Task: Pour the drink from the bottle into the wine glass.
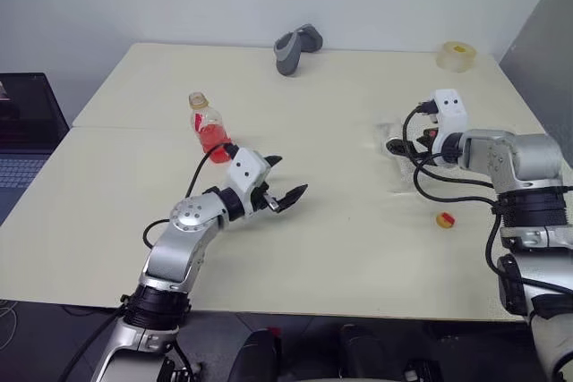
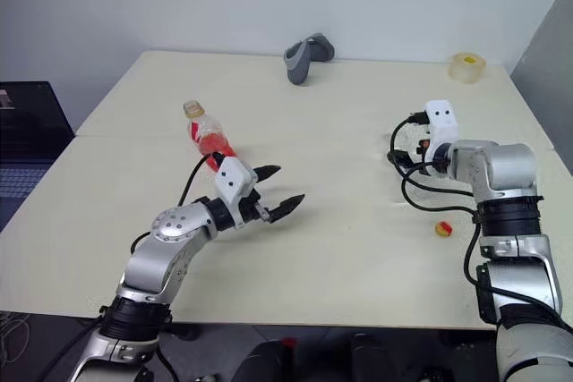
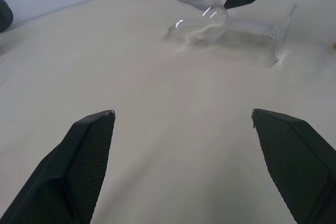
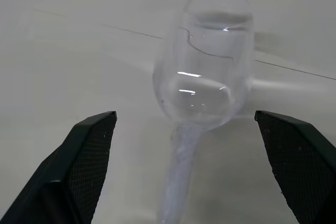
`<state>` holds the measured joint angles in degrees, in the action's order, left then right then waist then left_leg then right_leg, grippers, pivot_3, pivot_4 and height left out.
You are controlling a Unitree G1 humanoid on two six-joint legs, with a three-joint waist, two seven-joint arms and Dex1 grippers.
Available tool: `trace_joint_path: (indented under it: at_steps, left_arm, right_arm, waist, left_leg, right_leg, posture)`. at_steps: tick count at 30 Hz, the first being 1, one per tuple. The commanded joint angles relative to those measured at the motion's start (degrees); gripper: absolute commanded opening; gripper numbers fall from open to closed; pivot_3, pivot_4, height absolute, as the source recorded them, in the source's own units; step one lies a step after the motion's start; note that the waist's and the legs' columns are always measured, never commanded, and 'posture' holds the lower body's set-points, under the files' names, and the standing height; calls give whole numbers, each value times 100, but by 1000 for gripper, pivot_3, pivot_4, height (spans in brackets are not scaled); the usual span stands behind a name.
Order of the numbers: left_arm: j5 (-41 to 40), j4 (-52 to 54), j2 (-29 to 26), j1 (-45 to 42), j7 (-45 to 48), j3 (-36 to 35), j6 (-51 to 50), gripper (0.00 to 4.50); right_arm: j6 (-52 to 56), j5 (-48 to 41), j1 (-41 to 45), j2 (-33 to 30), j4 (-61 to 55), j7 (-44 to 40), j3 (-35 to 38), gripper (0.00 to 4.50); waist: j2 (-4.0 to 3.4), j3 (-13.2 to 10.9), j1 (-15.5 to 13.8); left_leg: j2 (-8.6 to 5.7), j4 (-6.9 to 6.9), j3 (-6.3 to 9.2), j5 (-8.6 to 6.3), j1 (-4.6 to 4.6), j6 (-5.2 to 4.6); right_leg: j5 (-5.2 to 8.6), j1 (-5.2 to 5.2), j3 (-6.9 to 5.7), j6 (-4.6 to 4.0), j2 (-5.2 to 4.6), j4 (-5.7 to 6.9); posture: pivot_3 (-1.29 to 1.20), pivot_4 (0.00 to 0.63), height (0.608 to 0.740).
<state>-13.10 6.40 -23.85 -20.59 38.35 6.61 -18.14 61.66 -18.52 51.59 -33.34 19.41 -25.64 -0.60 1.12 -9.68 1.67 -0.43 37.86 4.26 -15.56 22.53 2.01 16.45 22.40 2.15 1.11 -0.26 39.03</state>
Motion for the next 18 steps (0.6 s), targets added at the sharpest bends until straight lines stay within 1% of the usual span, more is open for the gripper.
trace_joint_path:
  at_steps: [1, 11, 18]
  left_arm:
    - [41, 116, 3, -78, 70, 34, 127, 4468]
    - [129, -75, 95, -181, 146, 105, 244, 4468]
    - [193, -221, 171, -234, 149, 137, 365, 4468]
  right_arm:
    - [-324, 295, 315, -181, 375, -332, -244, 4500]
    - [-926, 1095, 1376, -189, 2327, -1551, -1129, 4500]
    - [-1275, 1732, 1895, -37, 3524, -2342, -1648, 4500]
  waist:
    - [-1, -1, 0]
    - [-11, -7, 2]
    - [-15, -9, 2]
  left_leg:
    - [0, 0, 0, 0, 0, 0]
    - [0, 1, -3, 0, 3, 0]
    - [-1, 1, -3, 0, 5, 0]
  right_leg:
    - [0, 0, 0, 0, 0, 0]
    - [0, 6, 2, 0, 0, 0]
    - [0, 9, 2, 0, 0, 1]
  posture:
    - [0, 150, 740]
    - [0, 150, 740]
    - [0, 150, 740]
